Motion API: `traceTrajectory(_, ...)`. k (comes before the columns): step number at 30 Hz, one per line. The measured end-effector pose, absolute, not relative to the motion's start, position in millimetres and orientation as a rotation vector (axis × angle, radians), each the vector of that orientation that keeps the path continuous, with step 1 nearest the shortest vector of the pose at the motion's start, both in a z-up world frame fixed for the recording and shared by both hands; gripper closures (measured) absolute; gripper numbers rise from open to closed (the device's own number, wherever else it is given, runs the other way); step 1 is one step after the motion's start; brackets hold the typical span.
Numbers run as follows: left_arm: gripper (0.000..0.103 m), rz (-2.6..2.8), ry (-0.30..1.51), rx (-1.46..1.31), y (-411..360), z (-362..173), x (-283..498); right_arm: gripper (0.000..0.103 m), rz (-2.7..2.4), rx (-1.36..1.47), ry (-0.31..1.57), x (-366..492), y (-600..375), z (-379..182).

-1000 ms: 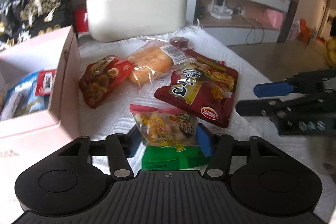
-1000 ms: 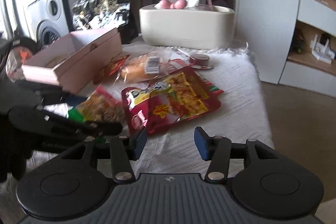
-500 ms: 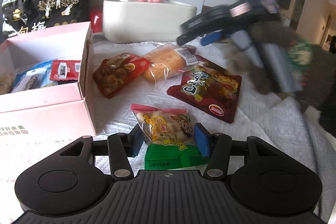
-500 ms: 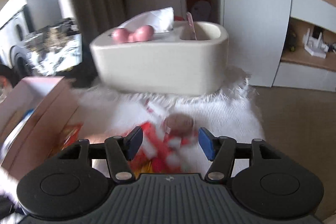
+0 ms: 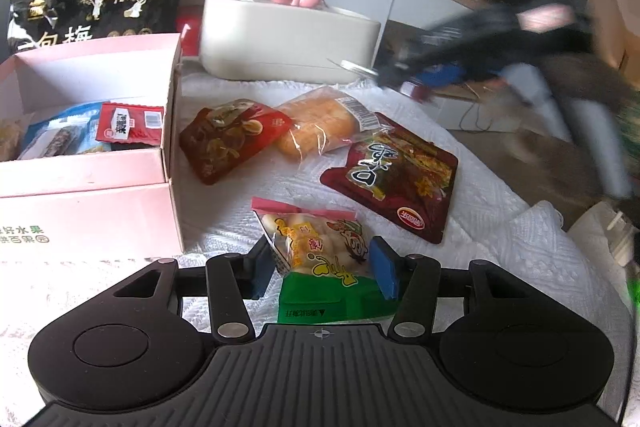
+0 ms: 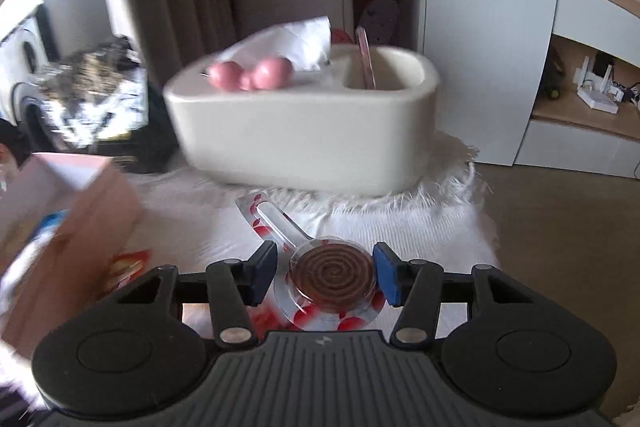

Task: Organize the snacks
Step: 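Grasp the red-white spiral lollipop with the right tool while the left tool holds the cartoon bag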

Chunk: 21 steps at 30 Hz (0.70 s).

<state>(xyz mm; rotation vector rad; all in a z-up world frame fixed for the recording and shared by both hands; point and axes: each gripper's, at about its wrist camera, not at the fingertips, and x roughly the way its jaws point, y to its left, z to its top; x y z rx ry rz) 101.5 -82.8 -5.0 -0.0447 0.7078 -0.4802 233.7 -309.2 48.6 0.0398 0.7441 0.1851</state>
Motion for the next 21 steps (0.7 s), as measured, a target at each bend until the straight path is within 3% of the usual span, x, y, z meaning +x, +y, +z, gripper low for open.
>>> traceTrajectory(12, 0.047, -0.467, 0.712, -0.025, -86.0, -4.2, 101.8, 0.050, 0.298, 0.140, 0.938, 129.5, -315.4, 25.6)
traceTrajectory(21, 0.047, -0.461, 0.707, -0.010, -87.8, -4.6, 100.4, 0.047, 0.403, -0.215, 0.783, 91.7, -286.9, 23.5)
